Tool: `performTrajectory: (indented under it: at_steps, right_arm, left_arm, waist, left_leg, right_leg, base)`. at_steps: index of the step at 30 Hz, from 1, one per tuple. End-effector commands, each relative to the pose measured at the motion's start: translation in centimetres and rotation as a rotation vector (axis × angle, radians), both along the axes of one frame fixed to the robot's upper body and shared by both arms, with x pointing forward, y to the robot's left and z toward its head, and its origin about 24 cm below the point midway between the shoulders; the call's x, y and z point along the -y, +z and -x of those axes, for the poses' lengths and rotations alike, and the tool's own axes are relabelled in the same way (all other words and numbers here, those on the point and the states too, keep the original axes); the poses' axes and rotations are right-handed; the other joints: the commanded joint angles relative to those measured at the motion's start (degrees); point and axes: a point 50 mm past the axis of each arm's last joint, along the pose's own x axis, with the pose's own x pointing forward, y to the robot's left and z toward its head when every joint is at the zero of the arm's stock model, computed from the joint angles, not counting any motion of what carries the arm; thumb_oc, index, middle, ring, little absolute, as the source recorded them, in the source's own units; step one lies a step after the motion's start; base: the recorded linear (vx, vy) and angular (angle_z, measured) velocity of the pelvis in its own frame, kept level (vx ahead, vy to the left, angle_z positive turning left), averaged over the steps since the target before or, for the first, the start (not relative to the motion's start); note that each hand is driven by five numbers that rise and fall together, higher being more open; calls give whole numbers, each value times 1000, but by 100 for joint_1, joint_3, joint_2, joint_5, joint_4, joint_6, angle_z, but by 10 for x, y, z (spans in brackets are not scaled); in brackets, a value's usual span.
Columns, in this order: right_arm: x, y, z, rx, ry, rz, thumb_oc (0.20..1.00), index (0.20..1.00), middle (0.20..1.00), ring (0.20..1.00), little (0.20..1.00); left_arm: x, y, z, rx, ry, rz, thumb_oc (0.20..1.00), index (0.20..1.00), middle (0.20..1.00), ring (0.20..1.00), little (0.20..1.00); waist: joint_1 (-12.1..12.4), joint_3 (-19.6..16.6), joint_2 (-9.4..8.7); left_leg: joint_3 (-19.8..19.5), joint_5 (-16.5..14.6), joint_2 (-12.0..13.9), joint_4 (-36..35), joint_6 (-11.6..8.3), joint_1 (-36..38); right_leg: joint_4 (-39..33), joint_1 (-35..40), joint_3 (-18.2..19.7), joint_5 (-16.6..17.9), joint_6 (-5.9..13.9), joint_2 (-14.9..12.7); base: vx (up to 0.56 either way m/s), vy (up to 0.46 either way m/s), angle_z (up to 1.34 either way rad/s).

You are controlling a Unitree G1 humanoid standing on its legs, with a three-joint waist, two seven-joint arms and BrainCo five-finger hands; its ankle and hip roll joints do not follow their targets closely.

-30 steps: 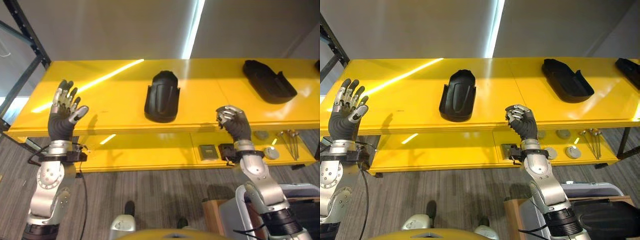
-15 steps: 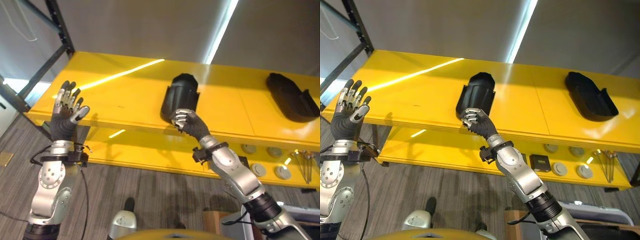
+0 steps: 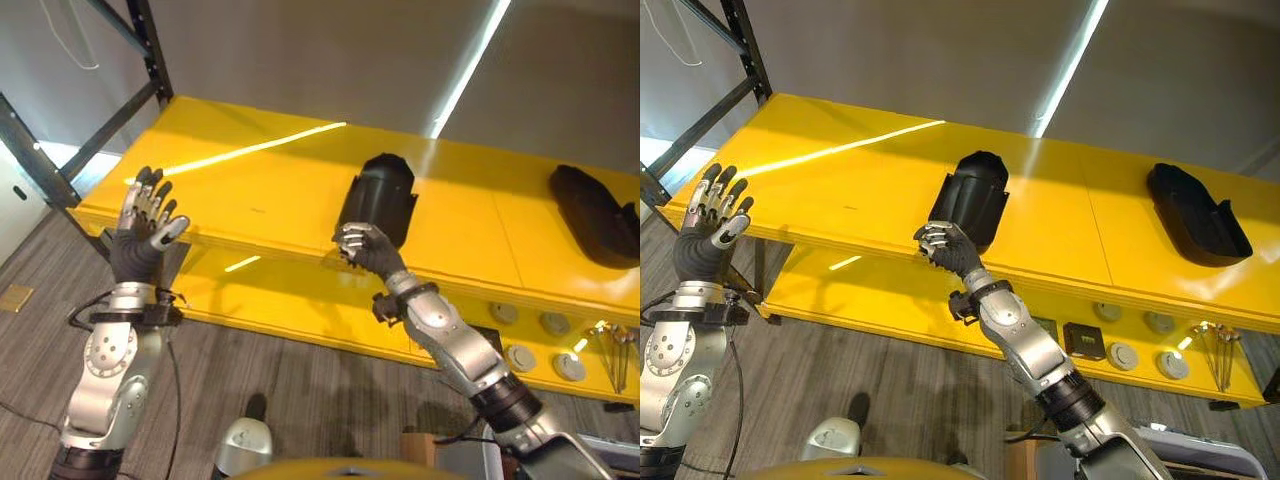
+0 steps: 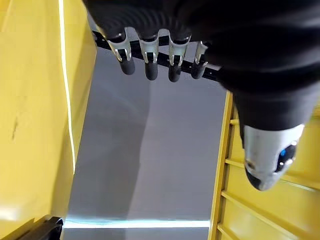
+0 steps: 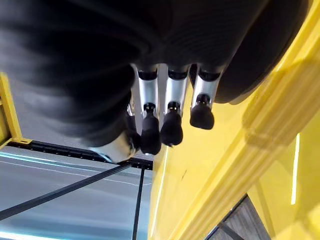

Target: Move parts from the plastic box to the shelf.

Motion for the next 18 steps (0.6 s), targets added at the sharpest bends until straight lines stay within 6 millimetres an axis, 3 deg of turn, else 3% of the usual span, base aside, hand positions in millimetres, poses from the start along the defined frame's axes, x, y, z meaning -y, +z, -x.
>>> performTrajectory:
  at_steps: [1,12,18]
  right_arm:
    - [-8,31,-11,178,-14,-22,200,200,200,200,200]
    - [7,16,-36,137,-162,-57,200,200,200,200,200]
    - [8,5,-37,116,-191,-45,200,200,200,200,200]
  left_arm:
    - [0,12,-4,57,-37,-92,1000,1000,1000,1000,1000]
    - [-2,7,-6,37,-78,-143,1000,1000,1000,1000,1000]
    - [-4,3,-4,26,-91,-150,1000,1000,1000,1000,1000]
  waist:
    - [73,-130,-21]
    - [338,113,-139]
    - [417,176,-134]
  left_leg:
    - [34,-538,73,224,52,98]
    - [-182,-565,76,504,87,-170]
    - [-242,-573,52,549,111,-216]
  right_leg:
    - [306,-244,-70,-81,6,-70]
    - [380,-279,-162,-32,-9,-34]
    - [371,-253,-189,-20,-3,-35]
  base:
    - [63,-44,9]
    - [22,-45,11]
    - [29,-11,4]
